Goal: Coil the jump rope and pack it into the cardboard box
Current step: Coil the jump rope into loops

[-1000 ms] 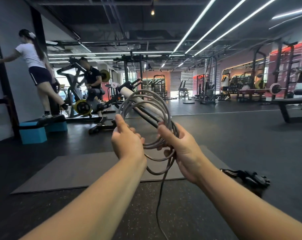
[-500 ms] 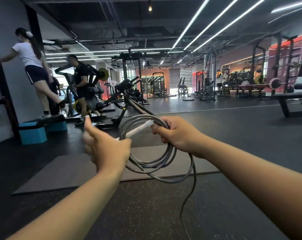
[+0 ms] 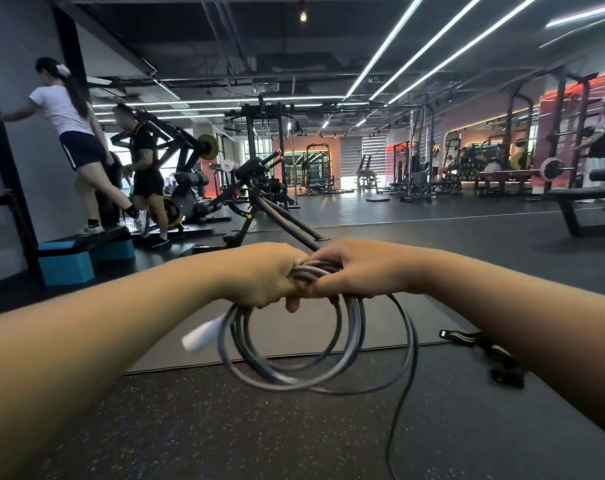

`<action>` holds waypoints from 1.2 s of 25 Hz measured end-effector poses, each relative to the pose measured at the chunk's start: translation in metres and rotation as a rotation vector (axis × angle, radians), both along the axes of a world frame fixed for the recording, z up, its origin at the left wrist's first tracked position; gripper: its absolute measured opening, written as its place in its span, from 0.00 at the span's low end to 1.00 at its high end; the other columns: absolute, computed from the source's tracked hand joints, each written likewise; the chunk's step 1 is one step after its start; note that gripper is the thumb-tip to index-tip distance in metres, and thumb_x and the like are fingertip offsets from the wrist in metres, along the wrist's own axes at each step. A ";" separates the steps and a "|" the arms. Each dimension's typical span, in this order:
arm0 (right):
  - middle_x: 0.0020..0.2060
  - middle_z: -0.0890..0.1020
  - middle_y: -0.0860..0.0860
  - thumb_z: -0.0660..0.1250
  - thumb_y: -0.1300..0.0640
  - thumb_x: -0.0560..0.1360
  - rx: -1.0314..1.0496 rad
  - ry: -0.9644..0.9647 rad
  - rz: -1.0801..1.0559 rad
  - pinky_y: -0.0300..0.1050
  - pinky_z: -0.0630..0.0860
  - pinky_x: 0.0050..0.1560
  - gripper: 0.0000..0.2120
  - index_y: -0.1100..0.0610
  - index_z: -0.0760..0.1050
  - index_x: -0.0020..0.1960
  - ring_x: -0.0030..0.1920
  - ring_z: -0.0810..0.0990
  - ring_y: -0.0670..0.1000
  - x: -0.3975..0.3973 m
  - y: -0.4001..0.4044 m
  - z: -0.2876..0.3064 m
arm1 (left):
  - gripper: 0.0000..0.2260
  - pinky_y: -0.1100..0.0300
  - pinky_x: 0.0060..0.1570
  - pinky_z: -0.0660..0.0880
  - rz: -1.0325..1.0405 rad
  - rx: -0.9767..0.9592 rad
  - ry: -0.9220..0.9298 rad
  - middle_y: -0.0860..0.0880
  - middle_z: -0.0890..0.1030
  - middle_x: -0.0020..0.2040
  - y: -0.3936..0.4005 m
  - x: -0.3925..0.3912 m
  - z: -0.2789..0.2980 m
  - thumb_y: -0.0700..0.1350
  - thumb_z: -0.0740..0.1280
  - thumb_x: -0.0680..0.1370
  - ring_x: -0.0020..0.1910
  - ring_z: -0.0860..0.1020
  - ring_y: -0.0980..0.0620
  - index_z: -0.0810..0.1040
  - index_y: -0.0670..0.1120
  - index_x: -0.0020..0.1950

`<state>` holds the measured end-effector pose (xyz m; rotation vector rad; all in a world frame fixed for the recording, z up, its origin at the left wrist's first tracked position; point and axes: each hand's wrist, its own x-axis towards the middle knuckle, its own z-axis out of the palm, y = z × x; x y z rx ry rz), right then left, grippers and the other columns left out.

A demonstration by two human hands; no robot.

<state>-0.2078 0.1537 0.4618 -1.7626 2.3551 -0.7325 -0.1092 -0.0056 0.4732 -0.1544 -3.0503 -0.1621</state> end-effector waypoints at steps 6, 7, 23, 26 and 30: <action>0.31 0.75 0.52 0.63 0.30 0.74 0.122 -0.073 -0.164 0.44 0.73 0.33 0.29 0.57 0.76 0.41 0.30 0.73 0.52 -0.013 0.033 0.010 | 0.07 0.56 0.42 0.73 0.029 -0.151 0.040 0.54 0.79 0.39 -0.018 0.022 0.011 0.47 0.63 0.81 0.39 0.77 0.55 0.76 0.53 0.43; 0.29 0.75 0.51 0.64 0.31 0.75 0.122 -0.037 -0.187 0.43 0.72 0.32 0.27 0.56 0.75 0.37 0.29 0.72 0.51 -0.017 0.039 0.012 | 0.08 0.54 0.44 0.75 0.039 -0.158 0.052 0.53 0.80 0.40 -0.024 0.026 0.013 0.46 0.64 0.81 0.41 0.77 0.54 0.76 0.53 0.42; 0.48 0.74 0.51 0.69 0.19 0.51 -0.488 -0.942 -0.034 0.43 0.64 0.36 0.57 0.58 0.76 0.67 0.36 0.65 0.47 -0.019 0.005 -0.050 | 0.12 0.46 0.35 0.82 0.569 0.914 0.856 0.47 0.74 0.34 -0.032 0.001 -0.010 0.50 0.61 0.83 0.25 0.73 0.46 0.77 0.44 0.46; 0.54 0.75 0.52 0.74 0.22 0.50 -0.610 -0.957 0.063 0.40 0.63 0.34 0.52 0.54 0.74 0.63 0.35 0.65 0.45 0.005 -0.024 -0.051 | 0.12 0.56 0.25 0.77 0.741 1.101 0.951 0.46 0.78 0.42 -0.014 -0.008 -0.013 0.49 0.60 0.84 0.25 0.76 0.47 0.76 0.42 0.55; 0.42 0.79 0.50 0.76 0.45 0.70 -0.751 -0.894 -0.043 0.39 0.64 0.30 0.19 0.52 0.76 0.55 0.33 0.69 0.45 0.016 -0.048 -0.053 | 0.13 0.57 0.26 0.77 0.797 1.466 1.040 0.43 0.78 0.46 -0.005 -0.015 -0.021 0.49 0.60 0.84 0.27 0.74 0.50 0.76 0.40 0.56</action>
